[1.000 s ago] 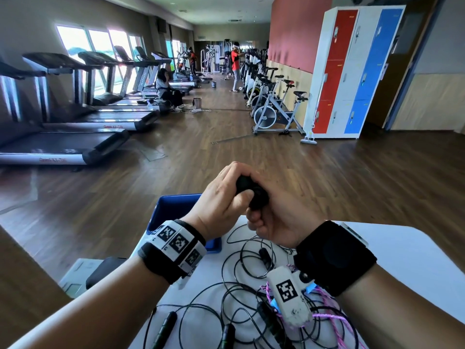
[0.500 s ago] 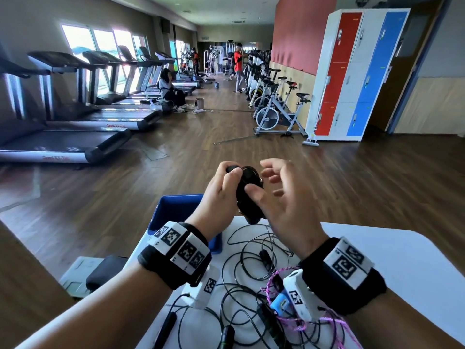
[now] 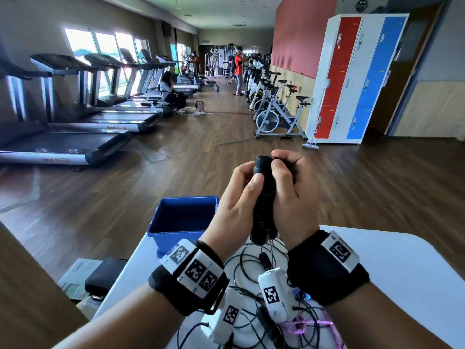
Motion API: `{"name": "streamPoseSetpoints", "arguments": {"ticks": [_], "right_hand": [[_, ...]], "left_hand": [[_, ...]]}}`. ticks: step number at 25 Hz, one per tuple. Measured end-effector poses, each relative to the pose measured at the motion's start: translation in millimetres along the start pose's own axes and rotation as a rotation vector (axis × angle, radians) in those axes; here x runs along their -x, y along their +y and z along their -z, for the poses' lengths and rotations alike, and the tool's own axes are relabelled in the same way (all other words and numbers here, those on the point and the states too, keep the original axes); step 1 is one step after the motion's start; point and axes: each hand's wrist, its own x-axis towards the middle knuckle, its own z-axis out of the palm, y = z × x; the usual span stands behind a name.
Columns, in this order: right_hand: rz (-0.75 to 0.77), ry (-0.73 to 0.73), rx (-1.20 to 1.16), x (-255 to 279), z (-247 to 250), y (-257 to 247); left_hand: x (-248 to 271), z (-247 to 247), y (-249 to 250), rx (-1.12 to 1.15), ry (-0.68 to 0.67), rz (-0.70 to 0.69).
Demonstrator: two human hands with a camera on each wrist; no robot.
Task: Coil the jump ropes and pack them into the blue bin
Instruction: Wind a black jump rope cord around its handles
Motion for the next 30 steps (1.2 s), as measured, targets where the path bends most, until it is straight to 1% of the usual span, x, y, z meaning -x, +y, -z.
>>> {"name": "streamPoseSetpoints", "arguments": {"ticks": [2,4,5,7,9,12,15,18,20,23,25,28,30], "right_hand": [[-0.023,0.029,-0.019,1.3,-1.0,3.6],[-0.080,0.039,-0.051,5.3,-1.5,7.3],[-0.134,0.030,-0.073,6.9,-2.0,8.0],[-0.247,-0.028,-0.111,6.2,-0.7,7.5],[-0.319,-0.111,-0.107,0.8,4.6,1.9],[-0.329,-0.228,-0.002,-8.8,13.6,-6.4],[-0.381,-0.317,0.034,-14.6,20.5,-9.8],[-0.368,-0.401,0.080,-20.0,25.7,-12.8],[-0.363,-0.391,0.081,-21.9,26.3,-14.8],[-0.289,-0.408,0.247,-19.2,25.1,-14.1],[-0.275,-0.412,0.288,-18.0,25.7,-13.6],[-0.326,-0.407,0.193,-16.4,25.5,-13.0],[-0.393,-0.421,0.094,-14.0,25.6,-12.6]], "left_hand": [[2.5,-1.8,-10.5,-0.098,0.030,-0.030],[5.2,-8.1,-12.5,-0.089,0.072,-0.019],[6.5,-11.3,-12.5,-0.070,0.098,-0.022],[9.5,-14.5,-12.5,-0.060,0.161,-0.045],[10.9,-12.4,-13.5,-0.085,0.211,-0.064],[8.4,-5.1,-18.1,-0.162,0.247,-0.080],[5.2,-2.4,-18.9,-0.200,0.251,-0.088],[2.8,-1.8,-13.4,-0.226,0.259,-0.113],[0.8,-2.0,-10.2,-0.238,0.259,-0.111],[-0.6,-3.2,-7.4,-0.214,0.264,-0.081],[0.2,-4.6,-5.8,-0.210,0.262,-0.086],[-1.2,-3.0,-6.8,-0.215,0.234,-0.103],[-5.4,1.3,-5.0,-0.226,0.196,-0.111]]}}
